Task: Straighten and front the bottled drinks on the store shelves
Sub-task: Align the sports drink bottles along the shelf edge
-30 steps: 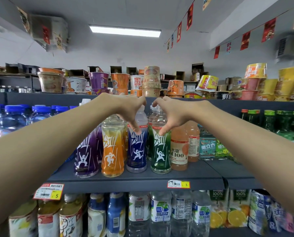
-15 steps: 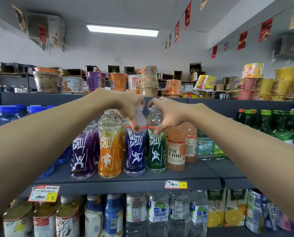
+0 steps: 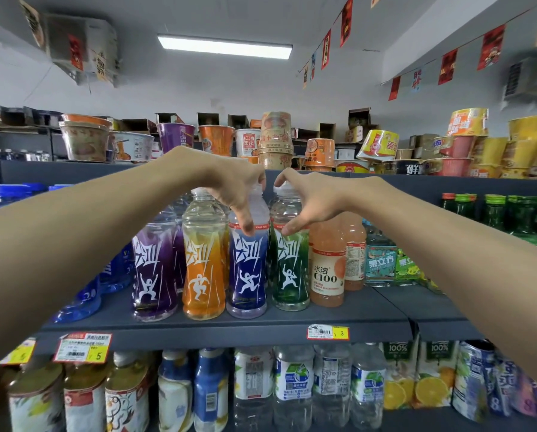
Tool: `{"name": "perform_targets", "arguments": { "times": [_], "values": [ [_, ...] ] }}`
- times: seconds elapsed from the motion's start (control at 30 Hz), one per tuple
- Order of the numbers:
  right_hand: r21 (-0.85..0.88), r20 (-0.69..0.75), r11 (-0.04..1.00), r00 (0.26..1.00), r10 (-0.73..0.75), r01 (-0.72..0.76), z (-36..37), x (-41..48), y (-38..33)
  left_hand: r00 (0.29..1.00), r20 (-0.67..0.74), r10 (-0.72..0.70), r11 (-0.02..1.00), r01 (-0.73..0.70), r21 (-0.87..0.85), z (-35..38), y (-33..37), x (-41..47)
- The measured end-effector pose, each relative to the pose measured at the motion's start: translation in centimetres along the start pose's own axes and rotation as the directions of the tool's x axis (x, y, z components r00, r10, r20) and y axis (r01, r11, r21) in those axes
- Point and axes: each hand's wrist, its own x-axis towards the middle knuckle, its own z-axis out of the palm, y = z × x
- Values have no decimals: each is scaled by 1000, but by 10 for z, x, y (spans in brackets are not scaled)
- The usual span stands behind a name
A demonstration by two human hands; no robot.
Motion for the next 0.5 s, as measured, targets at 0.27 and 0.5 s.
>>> {"name": "perform_targets", "arguments": {
  "times": [0.27, 0.5],
  "values": [
    [-4, -8, 999, 999, 38, -38, -8, 2, -4, 999, -29, 30, 999, -31, -25, 3, -3, -1],
    [1, -55, 999, 998, 33, -33, -9, 2, -10, 998, -42, 47, 999, -47, 13, 4, -4, -2]
  ]
}}
